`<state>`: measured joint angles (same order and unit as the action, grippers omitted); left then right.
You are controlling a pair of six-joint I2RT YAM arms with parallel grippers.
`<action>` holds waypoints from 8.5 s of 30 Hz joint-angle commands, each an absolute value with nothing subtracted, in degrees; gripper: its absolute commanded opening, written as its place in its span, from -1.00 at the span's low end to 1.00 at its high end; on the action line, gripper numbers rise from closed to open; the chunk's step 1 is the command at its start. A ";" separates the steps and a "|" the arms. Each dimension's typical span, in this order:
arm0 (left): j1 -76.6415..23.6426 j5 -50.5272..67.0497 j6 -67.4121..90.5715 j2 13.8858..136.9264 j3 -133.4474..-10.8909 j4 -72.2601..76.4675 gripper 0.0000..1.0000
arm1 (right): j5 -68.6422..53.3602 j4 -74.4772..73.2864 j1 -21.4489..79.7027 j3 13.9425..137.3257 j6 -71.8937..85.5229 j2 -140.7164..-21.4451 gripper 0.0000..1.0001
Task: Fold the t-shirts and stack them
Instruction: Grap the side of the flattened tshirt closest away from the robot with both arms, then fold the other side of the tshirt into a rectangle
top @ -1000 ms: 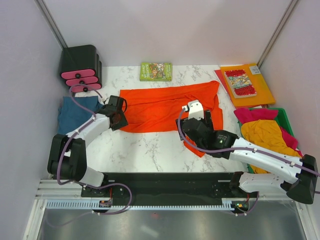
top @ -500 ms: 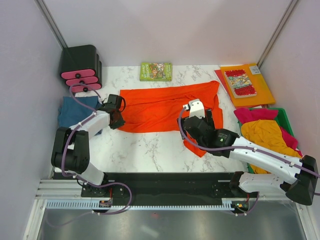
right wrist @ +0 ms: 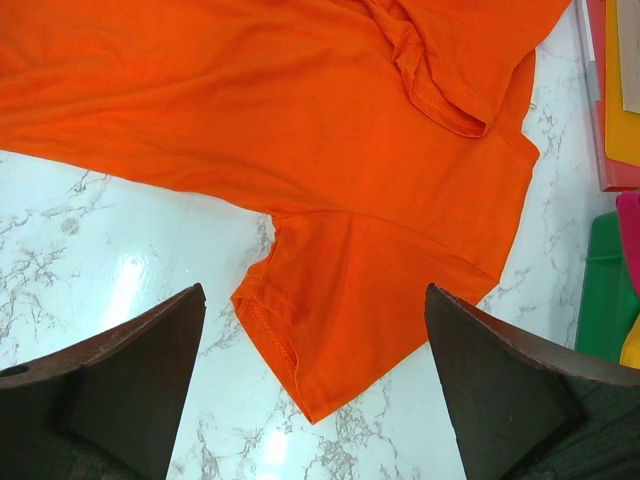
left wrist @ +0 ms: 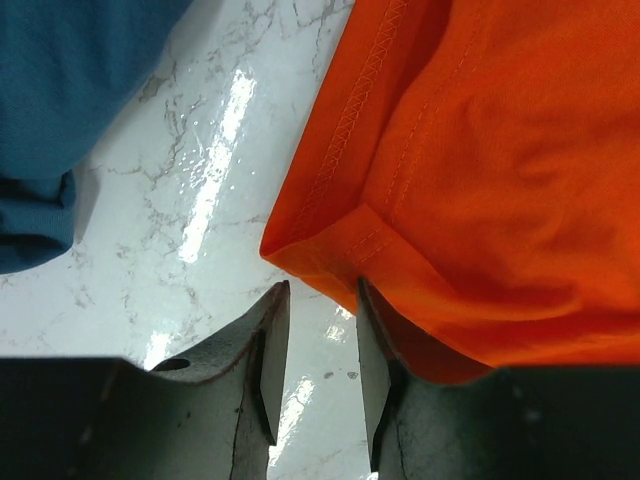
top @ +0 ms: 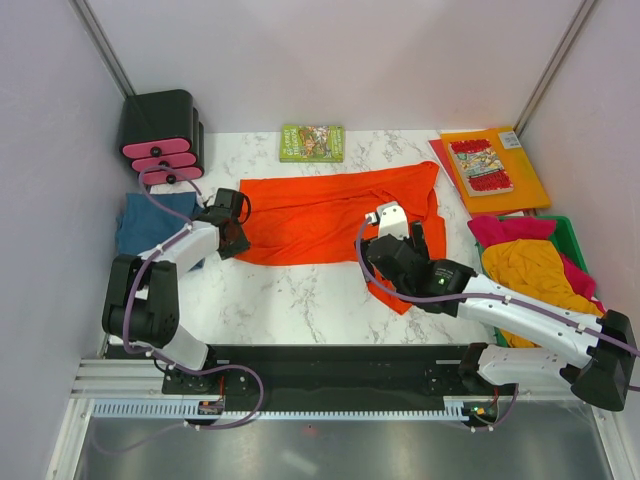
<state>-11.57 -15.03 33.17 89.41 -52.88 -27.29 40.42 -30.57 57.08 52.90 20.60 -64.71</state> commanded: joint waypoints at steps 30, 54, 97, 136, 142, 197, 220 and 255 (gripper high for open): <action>-12.21 -14.94 33.92 72.62 -52.91 -33.04 -0.96 | 39.64 -29.79 50.91 50.54 24.16 -63.46 0.96; -12.48 -10.11 34.19 67.58 -46.49 -36.65 -0.96 | 28.92 -43.42 52.73 40.00 55.61 -59.07 0.04; -13.18 -10.63 34.45 66.45 -45.53 -36.04 -0.96 | 31.20 -40.43 56.42 28.74 79.01 -66.45 -0.88; -15.47 -10.72 36.03 61.88 -49.75 -45.79 -0.97 | 48.34 -76.02 59.41 51.50 77.87 -45.36 -1.00; -15.38 -13.80 37.09 57.04 -50.27 -47.90 -0.96 | 51.77 -77.17 59.50 53.17 76.82 -42.80 -1.00; -6.68 -18.72 36.83 98.34 -65.65 -34.54 -0.96 | 39.03 -28.12 22.86 78.31 33.31 -99.93 -1.00; -7.73 -17.14 36.21 101.78 -70.49 -34.80 -0.96 | 39.38 -26.54 18.90 80.77 33.49 -104.50 -1.00; -21.99 -6.51 43.33 106.16 -62.23 -32.87 -0.28 | 26.90 -34.10 24.80 56.87 47.90 -92.37 -1.00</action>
<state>-23.88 -7.11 40.84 102.41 -63.86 -33.10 26.74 -30.79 27.14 55.42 44.23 -91.98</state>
